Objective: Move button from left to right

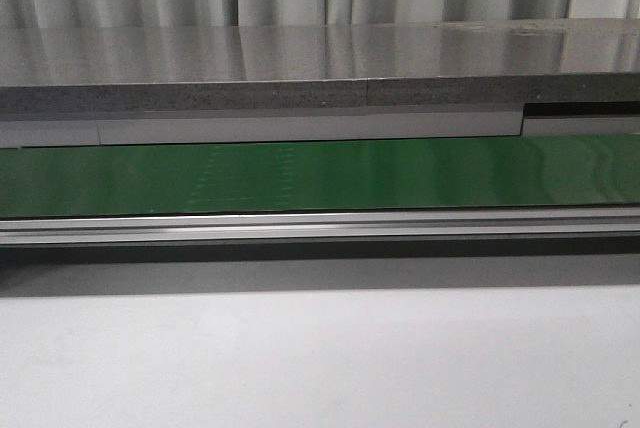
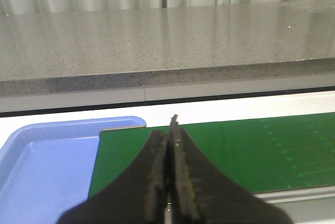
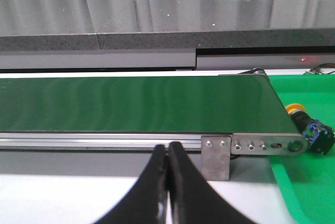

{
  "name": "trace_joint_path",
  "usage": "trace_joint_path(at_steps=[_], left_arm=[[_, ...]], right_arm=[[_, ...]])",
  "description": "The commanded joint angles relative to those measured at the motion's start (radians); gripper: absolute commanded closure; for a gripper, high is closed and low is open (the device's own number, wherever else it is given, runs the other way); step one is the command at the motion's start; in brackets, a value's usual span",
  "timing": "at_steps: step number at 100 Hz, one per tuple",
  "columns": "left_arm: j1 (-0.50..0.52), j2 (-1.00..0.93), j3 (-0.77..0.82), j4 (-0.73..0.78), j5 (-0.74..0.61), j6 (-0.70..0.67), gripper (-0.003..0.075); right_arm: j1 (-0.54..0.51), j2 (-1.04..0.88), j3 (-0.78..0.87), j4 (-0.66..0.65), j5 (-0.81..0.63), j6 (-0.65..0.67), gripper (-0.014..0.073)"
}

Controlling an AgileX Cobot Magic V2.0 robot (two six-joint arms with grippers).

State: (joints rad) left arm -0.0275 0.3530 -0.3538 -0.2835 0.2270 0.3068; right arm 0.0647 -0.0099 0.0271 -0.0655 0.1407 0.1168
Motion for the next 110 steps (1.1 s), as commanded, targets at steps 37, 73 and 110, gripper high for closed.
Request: trace_joint_path(at_steps=[37,73,110], left_arm=[[-0.008,-0.114,0.027,0.266,-0.084,-0.206,0.074],[-0.008,-0.351,0.222,0.337,-0.084,-0.326,0.074],[-0.032,-0.387,0.318,0.351,-0.183,-0.327,0.074]], right_arm=[[-0.003,-0.021,-0.015,-0.01,-0.09,0.001,0.0662],[-0.003,-0.021,-0.015,-0.01,-0.09,0.001,0.0662],[-0.003,-0.021,-0.015,-0.01,-0.088,0.001,0.0662]])
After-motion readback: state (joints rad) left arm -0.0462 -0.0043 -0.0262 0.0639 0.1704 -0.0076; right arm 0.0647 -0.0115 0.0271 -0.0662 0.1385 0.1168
